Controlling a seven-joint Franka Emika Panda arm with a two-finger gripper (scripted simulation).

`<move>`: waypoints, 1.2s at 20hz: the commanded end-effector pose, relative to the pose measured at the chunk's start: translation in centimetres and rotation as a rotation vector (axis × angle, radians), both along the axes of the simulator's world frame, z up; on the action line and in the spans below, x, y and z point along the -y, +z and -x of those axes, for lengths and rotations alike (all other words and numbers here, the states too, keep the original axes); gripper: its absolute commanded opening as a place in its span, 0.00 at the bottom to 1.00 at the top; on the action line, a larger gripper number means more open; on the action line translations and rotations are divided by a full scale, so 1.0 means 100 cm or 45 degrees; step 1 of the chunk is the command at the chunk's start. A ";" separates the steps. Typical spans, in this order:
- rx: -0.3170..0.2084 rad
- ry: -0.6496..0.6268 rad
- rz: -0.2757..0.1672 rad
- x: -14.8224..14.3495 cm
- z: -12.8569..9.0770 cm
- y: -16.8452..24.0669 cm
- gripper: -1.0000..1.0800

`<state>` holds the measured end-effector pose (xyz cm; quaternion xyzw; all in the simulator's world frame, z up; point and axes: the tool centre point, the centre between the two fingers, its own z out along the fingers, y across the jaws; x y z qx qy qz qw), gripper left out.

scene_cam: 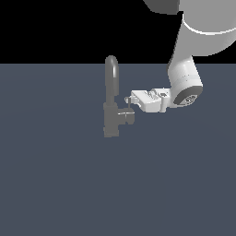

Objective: Turn on the faucet by rotating a designated handle.

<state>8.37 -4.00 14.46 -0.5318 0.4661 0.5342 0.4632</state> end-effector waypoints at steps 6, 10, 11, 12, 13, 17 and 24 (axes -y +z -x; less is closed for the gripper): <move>0.001 0.000 0.000 0.002 0.014 0.003 0.00; 0.001 0.000 0.000 0.003 0.022 0.005 0.00; 0.001 -0.001 0.000 0.003 0.024 0.006 0.00; 0.001 -0.001 0.000 0.004 0.027 0.007 0.00; 0.001 -0.001 0.000 0.004 0.029 0.007 0.00; 0.001 -0.001 0.000 0.005 0.038 0.009 0.00; 0.015 -0.006 0.004 0.006 0.044 0.012 0.00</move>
